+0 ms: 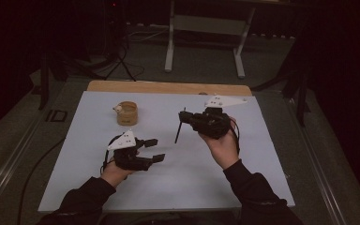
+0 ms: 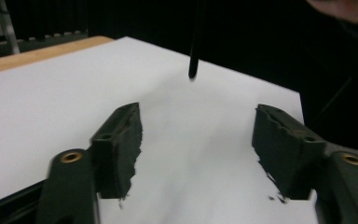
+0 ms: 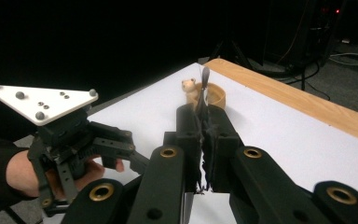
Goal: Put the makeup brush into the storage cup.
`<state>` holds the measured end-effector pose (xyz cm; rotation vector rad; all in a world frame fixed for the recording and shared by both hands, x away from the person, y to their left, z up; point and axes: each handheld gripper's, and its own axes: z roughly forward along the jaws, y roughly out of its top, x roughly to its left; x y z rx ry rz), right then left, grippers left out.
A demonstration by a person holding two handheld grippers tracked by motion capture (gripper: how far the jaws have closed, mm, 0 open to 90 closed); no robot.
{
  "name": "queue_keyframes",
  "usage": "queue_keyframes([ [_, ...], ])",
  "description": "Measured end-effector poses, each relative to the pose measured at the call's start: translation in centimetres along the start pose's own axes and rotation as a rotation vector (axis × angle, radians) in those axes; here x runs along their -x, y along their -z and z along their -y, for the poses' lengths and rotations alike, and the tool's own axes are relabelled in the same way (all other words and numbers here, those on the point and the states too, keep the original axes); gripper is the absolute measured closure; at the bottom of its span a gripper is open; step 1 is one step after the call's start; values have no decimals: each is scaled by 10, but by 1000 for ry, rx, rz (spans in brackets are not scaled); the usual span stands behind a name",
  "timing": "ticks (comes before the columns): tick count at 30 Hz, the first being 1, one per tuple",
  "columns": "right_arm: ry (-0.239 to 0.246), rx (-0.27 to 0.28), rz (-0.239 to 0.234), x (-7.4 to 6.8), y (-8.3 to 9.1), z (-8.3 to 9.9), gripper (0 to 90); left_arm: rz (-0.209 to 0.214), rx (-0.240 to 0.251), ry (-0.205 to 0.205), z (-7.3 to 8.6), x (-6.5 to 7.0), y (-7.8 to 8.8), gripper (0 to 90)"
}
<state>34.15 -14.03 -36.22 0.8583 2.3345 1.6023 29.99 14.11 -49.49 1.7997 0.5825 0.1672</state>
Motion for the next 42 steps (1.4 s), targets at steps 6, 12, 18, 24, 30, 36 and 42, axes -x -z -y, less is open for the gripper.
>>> queue_keyframes([
  [6, 11, 6, 2, 1, -2, -4, 861, -58, -24, 19, 7, 1, 10, 129],
  [12, 16, 4, -8, 3, -9, -7, 860, -150, -38, 0, 11, 4, 25, 58],
  [18, 29, 18, -3, 2, -17, -12, 860, -234, -70, 55, 16, 3, 42, 0],
  [24, 55, 13, -13, 2, -31, -23, 860, -275, -78, 58, 24, 1, 51, 0],
  [30, 82, 13, -15, 0, -49, -41, 860, -295, -89, 66, 37, -3, 56, 0],
  [36, 94, 28, -27, 2, -69, -60, 860, -288, -80, 74, 42, -2, 59, 0],
  [42, 98, 31, -23, 7, -88, -70, 860, -292, -66, 46, 41, 0, 60, 0],
])
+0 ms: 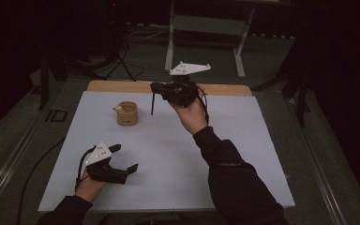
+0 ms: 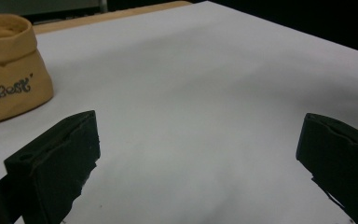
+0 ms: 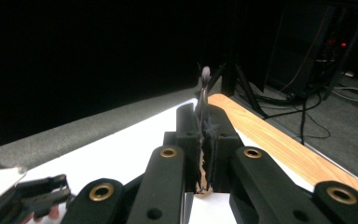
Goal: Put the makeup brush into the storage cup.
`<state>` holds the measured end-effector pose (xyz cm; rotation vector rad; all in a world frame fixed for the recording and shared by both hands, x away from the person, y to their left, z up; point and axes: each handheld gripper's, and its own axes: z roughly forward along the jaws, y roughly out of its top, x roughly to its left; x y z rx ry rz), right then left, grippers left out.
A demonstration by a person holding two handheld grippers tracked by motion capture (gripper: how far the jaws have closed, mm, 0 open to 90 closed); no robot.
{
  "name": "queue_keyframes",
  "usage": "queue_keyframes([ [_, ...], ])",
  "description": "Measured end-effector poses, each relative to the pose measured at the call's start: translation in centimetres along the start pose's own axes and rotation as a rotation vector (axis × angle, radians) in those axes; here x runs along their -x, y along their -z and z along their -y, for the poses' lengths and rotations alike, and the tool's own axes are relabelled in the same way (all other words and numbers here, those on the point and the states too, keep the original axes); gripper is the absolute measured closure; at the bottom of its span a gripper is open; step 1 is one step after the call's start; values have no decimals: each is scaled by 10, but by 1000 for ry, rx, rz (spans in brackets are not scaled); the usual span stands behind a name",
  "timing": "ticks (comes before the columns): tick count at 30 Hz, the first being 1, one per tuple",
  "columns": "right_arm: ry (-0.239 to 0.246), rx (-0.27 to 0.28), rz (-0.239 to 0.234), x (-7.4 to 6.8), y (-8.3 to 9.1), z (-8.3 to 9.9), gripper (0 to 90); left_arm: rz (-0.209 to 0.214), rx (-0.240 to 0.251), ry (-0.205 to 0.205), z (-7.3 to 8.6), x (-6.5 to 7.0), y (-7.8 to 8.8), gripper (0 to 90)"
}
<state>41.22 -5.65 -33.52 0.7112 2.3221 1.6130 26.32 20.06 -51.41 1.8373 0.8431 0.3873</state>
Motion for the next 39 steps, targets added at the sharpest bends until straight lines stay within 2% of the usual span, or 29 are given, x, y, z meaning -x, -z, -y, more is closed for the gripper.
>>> queue_keyframes([
  [4, -12, 5, 11, 7, -15, -8, 860, 1, 7, -8, 0, 1, 0, 0],
  [7, -4, 1, 25, 11, -25, -12, 860, 5, 3, -17, -1, -1, 1, 0],
  [11, -6, 1, 32, 14, -36, -16, 861, 0, 18, -10, -2, -4, 3, 0],
  [12, -10, 3, 38, 16, -46, -18, 861, -2, 19, -9, -2, -5, 4, 0],
  [17, -11, -15, 45, 19, -69, -17, 861, -6, 16, -18, -2, -7, 5, 0],
  [28, -37, -8, 63, 24, -111, -6, 861, 2, 30, -10, -2, -9, 8, 0],
  [31, -58, 0, 71, 25, -120, 1, 861, -2, 29, -11, -1, -10, 9, 0],
  [39, -83, -38, 78, 28, -140, 21, 860, -7, 16, -10, 0, -10, 7, 0],
])
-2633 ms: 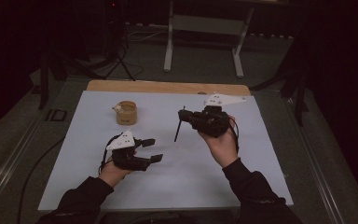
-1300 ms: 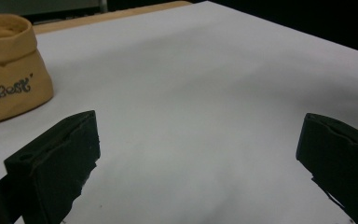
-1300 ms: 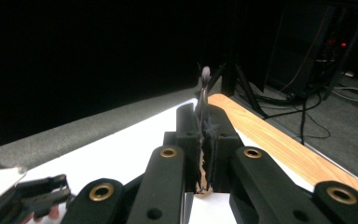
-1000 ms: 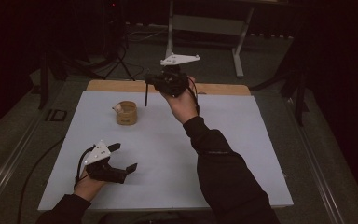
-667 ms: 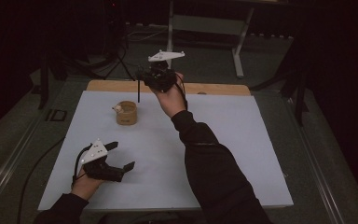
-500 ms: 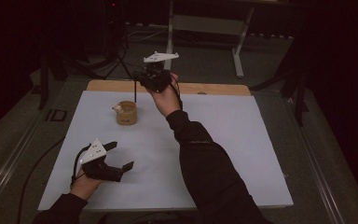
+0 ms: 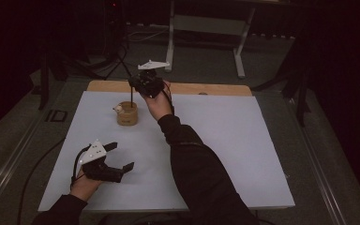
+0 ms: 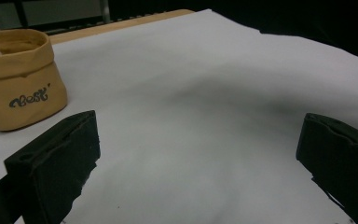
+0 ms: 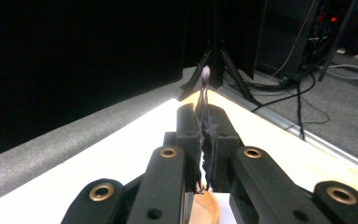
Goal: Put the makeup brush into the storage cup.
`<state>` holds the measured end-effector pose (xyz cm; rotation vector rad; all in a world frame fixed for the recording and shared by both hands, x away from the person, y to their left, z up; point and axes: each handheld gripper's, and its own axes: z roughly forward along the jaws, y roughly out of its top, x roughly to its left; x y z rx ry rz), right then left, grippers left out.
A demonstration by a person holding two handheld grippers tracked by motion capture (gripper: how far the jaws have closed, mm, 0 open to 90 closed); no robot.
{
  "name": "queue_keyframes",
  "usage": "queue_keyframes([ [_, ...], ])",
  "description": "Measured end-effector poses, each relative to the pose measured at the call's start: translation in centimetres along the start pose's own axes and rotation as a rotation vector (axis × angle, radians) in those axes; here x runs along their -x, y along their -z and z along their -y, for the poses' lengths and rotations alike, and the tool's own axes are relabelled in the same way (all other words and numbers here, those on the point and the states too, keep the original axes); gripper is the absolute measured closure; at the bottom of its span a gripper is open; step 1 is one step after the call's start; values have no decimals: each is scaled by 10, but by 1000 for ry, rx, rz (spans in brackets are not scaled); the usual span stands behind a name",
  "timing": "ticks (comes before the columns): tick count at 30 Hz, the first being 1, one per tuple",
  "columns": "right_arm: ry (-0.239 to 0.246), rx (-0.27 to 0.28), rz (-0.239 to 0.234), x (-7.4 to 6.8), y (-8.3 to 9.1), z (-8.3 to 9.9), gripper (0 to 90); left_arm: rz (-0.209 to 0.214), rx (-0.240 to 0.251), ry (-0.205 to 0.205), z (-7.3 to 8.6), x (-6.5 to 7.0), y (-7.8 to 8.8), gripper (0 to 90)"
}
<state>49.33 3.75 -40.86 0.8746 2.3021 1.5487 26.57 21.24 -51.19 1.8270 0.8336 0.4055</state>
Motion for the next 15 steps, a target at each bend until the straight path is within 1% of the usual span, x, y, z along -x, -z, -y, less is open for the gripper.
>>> queue_keyframes([
  [1, 4, -5, 6, 0, -2, 2, 861, 5, 1, 2, 0, 0, 0, 0],
  [2, 0, -4, 8, 0, -3, 4, 861, 2, -3, 0, 0, 0, 0, 0],
  [5, -4, -25, 14, 0, -8, 11, 860, 5, -5, -3, 0, 1, -1, 0],
  [6, -8, -34, 9, 1, -10, 13, 860, 2, -8, -6, 0, 1, -1, 0],
  [7, -12, -40, 9, 1, -11, 14, 859, 8, -4, -2, 0, 0, -1, 0],
  [10, -11, -55, 7, 0, -14, 18, 859, 6, -5, -5, 0, 1, -2, 0],
  [13, -12, -68, 2, -2, -18, 22, 859, -4, -9, -6, 0, 2, -2, 0],
  [15, 2, -82, 19, -4, -20, 24, 859, -5, -7, -7, 0, 2, -1, 0],
])
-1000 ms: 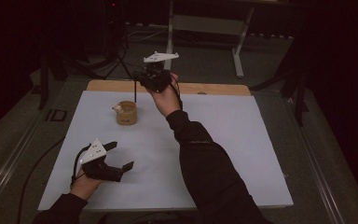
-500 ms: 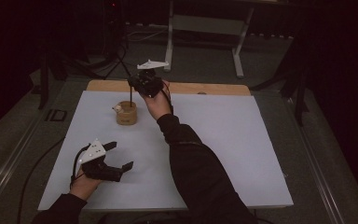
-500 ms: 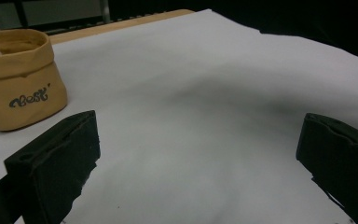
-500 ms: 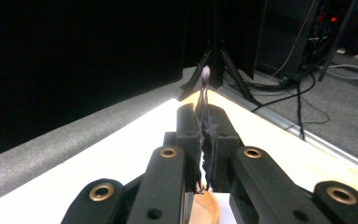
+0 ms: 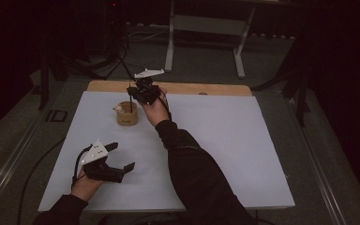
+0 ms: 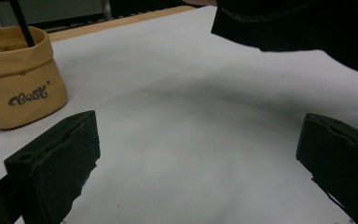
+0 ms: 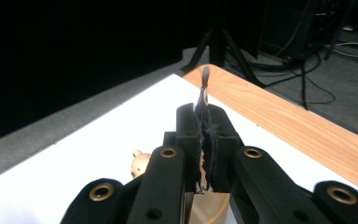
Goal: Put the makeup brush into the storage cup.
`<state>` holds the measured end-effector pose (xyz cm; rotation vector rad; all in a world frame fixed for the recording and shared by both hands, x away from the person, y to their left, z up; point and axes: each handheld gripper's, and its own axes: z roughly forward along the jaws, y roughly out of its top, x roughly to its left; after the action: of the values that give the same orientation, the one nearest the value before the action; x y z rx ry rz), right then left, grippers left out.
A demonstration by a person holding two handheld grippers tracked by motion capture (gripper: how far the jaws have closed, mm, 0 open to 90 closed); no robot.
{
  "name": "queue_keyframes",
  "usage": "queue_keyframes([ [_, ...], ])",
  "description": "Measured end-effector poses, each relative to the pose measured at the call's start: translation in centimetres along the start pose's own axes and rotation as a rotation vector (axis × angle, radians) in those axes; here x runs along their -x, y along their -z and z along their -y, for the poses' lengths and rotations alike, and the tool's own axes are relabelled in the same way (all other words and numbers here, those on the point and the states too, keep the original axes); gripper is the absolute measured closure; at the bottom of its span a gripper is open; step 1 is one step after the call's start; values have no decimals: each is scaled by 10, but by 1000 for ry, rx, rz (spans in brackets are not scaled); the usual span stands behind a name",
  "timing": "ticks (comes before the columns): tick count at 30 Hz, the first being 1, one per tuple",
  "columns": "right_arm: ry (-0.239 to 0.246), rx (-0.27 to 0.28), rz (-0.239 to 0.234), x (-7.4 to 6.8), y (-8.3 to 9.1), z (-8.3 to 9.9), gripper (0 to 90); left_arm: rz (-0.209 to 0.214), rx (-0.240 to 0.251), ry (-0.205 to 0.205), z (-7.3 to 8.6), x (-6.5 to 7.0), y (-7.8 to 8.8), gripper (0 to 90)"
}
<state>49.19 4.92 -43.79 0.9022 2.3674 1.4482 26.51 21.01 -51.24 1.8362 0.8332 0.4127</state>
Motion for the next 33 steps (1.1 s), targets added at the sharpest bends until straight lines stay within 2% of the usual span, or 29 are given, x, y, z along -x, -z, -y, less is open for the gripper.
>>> queue_keyframes([
  [6, 11, -51, 3, -3, -7, 4, 855, 13, -10, 8, 0, 1, -1, 0],
  [8, 5, -56, -11, -3, -8, 5, 815, 11, -12, 7, 0, 1, -1, 0],
  [9, 9, -56, -9, -4, -8, 4, 725, 13, -9, 10, 0, 1, -1, 0],
  [12, 10, -57, -16, -3, -5, 3, 540, 8, -7, 8, 0, 0, -1, 0],
  [16, -23, -60, -39, 0, 3, -2, 359, 11, -7, 10, 0, 0, -1, 0],
  [18, -20, -66, -27, 1, 9, -4, 274, 9, -9, 8, 0, 0, -1, 0],
  [22, -9, -74, -32, 2, 23, -8, 103, 9, -7, 6, 0, 0, -2, 0],
  [25, -14, -65, -62, 5, 35, -7, 85, 11, -7, 6, -1, 1, -2, 0],
  [33, -9, -23, -81, 6, 71, 6, 85, 15, -14, 3, -2, 3, -3, 0],
])
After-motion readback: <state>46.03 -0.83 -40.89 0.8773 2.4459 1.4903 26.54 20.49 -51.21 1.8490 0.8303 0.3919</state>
